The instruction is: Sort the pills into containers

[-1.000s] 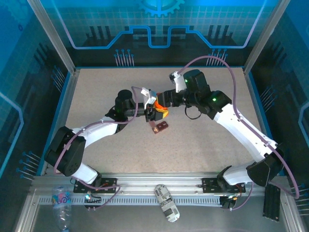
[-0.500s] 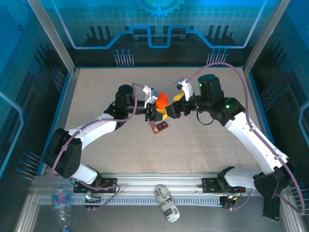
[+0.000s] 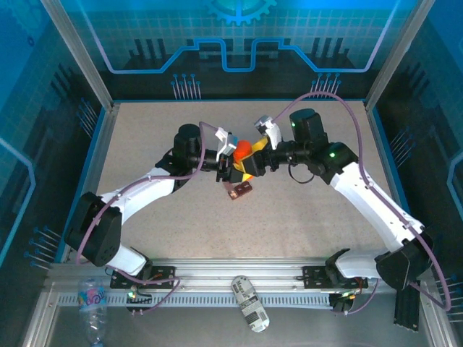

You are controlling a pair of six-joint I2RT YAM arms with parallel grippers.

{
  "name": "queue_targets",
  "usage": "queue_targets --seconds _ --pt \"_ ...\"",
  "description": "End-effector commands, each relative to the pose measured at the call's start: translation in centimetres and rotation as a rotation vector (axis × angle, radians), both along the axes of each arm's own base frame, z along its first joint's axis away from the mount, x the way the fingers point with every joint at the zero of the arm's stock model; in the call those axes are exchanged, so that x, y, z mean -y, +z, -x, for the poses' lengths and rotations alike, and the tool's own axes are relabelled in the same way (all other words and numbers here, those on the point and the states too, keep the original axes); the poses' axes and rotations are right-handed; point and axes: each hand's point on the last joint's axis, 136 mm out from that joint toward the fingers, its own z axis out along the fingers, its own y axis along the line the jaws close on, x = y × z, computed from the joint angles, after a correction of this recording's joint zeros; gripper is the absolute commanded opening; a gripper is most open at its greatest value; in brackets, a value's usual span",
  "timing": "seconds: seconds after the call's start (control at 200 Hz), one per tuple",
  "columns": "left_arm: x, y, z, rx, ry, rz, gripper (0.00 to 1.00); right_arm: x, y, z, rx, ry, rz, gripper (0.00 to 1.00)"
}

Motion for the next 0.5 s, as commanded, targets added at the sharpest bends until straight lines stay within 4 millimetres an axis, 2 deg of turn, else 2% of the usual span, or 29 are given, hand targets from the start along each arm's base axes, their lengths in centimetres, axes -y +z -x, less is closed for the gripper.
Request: queue_targets --seconds 0.0,0.19,0.285,0.365,0.495 --pt "0.4 1.6 0.8 0.029 -0.054 0.025 0.00 -1.1 1.9 0.1 0.044 0.037 -0.032 0.82" --pt "0.5 1.6 0.9 0.028 -0.063 0.026 0.00 -1.8 1.6 -0.3 0.033 0.044 -0.027 0.80" --pt "0.5 1.6 0.9 0.025 -0.068 0.025 0.00 -2.1 1.5 -0.5 0.029 0.042 -0.037 0.75" --pt "0.5 1.5 0.9 0.023 -0.070 0.025 0.00 -2.3 1.5 -0.7 0.023 0.037 -0.051 0.67" --pt "0.5 1.2 0.9 0.015 -0.067 0.021 0.00 -2.7 1.5 -1.1 0.022 0.026 -0.077 0.46"
